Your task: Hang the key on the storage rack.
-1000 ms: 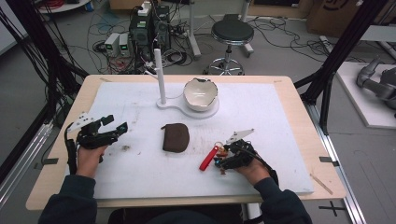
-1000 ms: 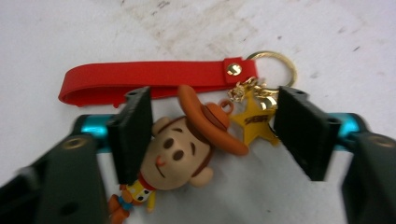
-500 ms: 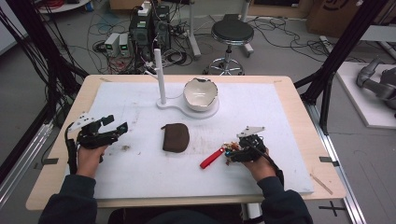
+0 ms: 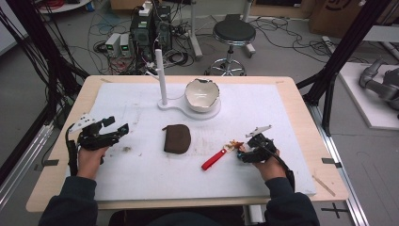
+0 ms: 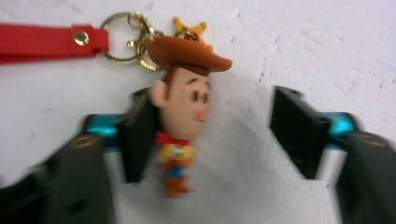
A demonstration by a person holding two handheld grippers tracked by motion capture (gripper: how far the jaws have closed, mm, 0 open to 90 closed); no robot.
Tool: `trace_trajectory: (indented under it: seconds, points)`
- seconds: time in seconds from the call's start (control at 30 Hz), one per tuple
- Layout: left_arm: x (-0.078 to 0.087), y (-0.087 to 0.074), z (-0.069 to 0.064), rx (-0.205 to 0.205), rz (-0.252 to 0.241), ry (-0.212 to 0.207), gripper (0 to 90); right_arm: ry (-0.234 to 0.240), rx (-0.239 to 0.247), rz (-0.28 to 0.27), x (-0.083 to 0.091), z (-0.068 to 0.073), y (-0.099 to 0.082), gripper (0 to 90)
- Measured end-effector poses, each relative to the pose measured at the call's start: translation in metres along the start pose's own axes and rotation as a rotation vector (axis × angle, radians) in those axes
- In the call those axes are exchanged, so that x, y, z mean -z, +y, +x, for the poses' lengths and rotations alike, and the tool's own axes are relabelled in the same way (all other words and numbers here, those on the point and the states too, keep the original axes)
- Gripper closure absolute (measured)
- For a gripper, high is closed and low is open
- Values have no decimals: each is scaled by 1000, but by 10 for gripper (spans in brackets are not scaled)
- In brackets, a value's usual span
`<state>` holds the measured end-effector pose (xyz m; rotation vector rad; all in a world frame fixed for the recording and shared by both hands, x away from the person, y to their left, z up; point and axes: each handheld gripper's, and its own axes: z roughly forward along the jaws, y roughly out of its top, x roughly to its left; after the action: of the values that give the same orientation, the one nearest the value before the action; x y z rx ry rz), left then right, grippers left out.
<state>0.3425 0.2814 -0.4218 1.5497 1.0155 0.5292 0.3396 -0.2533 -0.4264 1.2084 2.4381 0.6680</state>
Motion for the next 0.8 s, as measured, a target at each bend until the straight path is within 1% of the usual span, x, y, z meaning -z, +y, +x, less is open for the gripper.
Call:
trace_trajectory:
  seconds: [0.03, 0.07, 0.1, 0.13, 0.17, 0.2, 0.23, 0.27, 0.3, 0.33, 0.37, 0.4, 0.43, 0.47, 0.5, 0.53, 0.57, 0.63, 0.67, 0.7, 0.8]
  points:
    - [0, 0, 0, -1, 2, -1, 228, 0, 0, 0, 0, 0, 0, 420]
    - [-1, 0, 0, -2, 4, -2, 228, 71, 3, -49, -4, -4, -2, 432]
    - [-1, 0, 0, -5, 7, -2, 228, 101, -6, -69, -7, -5, -2, 448]
    - [-1, 0, -1, -4, 6, -2, 228, 101, -6, -69, -7, -5, -2, 448]
    - [-1, 0, -1, -2, 6, -2, 228, 119, 15, -76, -10, -2, 0, 531]
    - [0, 0, 0, 0, 4, 1, 228, 119, 29, -66, -9, -1, 1, 585]
    - [0, 0, 0, 0, 4, 1, 228, 119, 29, -66, -9, -1, 1, 585]
    - [0, 0, 0, 1, 4, 1, 228, 115, 62, -55, -8, 1, 4, 590]
    - [0, 0, 1, 0, 5, 2, 228, 112, 82, -73, -6, 2, 5, 590]
    - [0, 0, 1, 0, 7, 2, 228, 112, 82, -73, -6, 2, 5, 590]
    - [0, 0, 1, 0, 8, 2, 228, 118, 86, -102, -4, 3, 6, 591]
    - [0, 0, 0, 3, 7, 3, 228, 131, 92, -176, 3, 2, 13, 592]
    - [0, -1, 0, 1, 11, 2, 228, 131, 92, -176, 3, 2, 13, 592]
    - [-1, -1, 0, 2, 9, 4, 230, 148, 92, -236, 9, 2, 22, 592]
    - [-1, -1, -1, 5, 11, 3, 230, 151, 106, -261, 12, 3, 28, 592]
    - [-1, -1, -1, 3, 12, 2, 230, 151, 106, -261, 12, 3, 28, 592]
    - [-1, -1, -1, 1, 13, 2, 230, 152, 123, -286, 14, 5, 33, 592]
    - [-1, -1, -1, 4, 11, 4, 230, 158, 152, -312, 17, 8, 46, 592]
    - [-1, -1, 0, 3, 9, 5, 230, 161, 171, -328, 18, 11, 61, 591]
    - [-1, -1, 0, 3, 10, 4, 230, 161, 171, -328, 18, 11, 61, 591]
    - [0, -1, 1, 7, 6, 6, 230, 175, 198, -352, 19, 14, 84, 592]
